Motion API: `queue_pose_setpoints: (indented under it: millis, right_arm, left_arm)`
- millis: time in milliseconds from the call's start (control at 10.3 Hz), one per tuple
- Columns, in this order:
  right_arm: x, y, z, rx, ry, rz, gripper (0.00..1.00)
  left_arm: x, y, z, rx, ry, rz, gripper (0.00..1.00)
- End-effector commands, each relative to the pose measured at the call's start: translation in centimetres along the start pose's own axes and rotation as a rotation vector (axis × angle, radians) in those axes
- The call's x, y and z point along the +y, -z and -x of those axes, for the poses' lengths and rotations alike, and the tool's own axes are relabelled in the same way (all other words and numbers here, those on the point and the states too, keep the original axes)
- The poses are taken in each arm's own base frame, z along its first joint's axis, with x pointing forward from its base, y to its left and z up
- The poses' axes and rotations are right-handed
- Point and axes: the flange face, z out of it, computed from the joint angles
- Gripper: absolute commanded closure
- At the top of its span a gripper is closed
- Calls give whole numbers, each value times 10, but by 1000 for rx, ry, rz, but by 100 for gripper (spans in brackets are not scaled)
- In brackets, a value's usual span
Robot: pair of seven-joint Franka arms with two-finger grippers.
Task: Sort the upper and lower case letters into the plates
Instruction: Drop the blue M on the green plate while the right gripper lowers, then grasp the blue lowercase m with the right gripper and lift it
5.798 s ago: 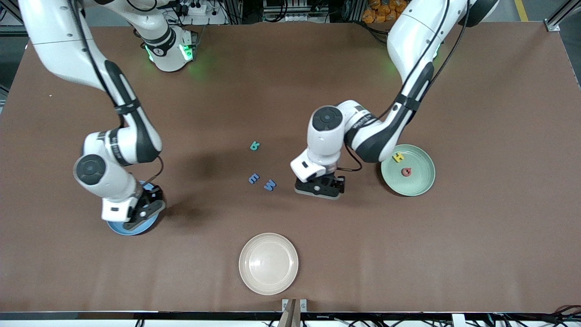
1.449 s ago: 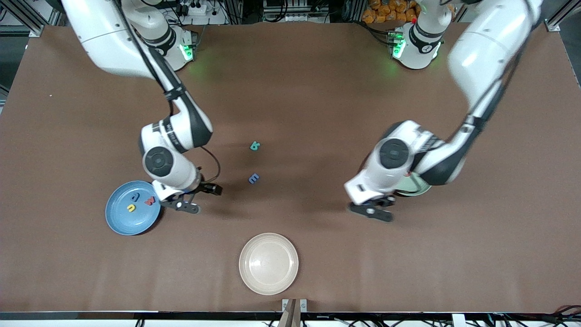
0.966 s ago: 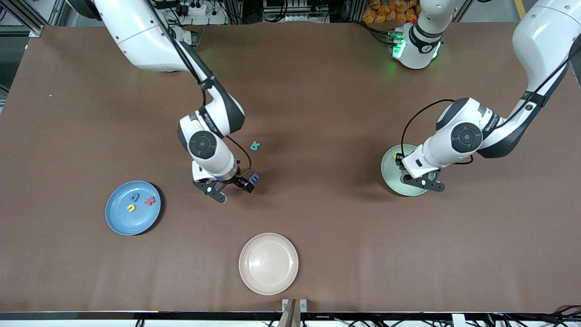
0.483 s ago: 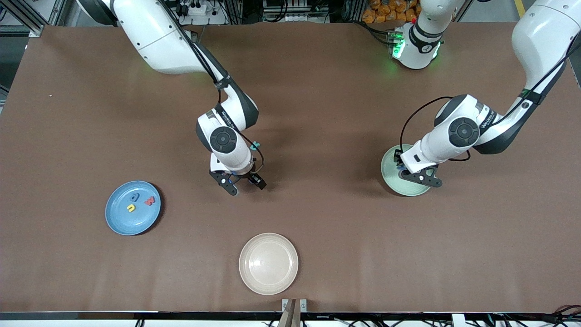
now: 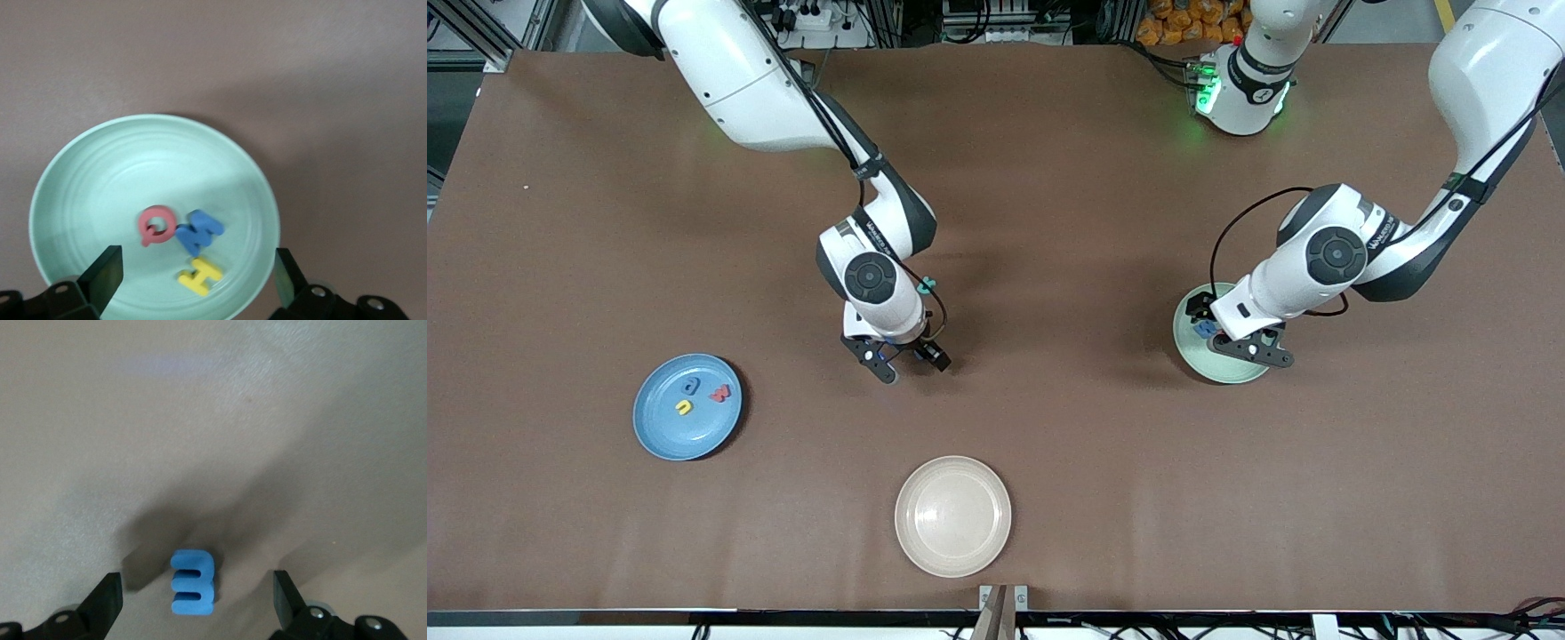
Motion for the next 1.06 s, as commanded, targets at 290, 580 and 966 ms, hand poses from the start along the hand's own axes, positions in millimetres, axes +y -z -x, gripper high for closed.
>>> queue_pose_setpoints:
  millis: [290,580,966]
  right_arm:
    - [-8,-1,2,23,-6,-14,100]
    - [-7,0,0,28,2,-9,100]
    - [-14,25,-20,46,46,-34,100]
  left_arm:
    - [111,37,-26,105,170,4,0]
    - [134,52,-31,156,122,-12,0]
    - [135,58,-40,215,72,-68,0]
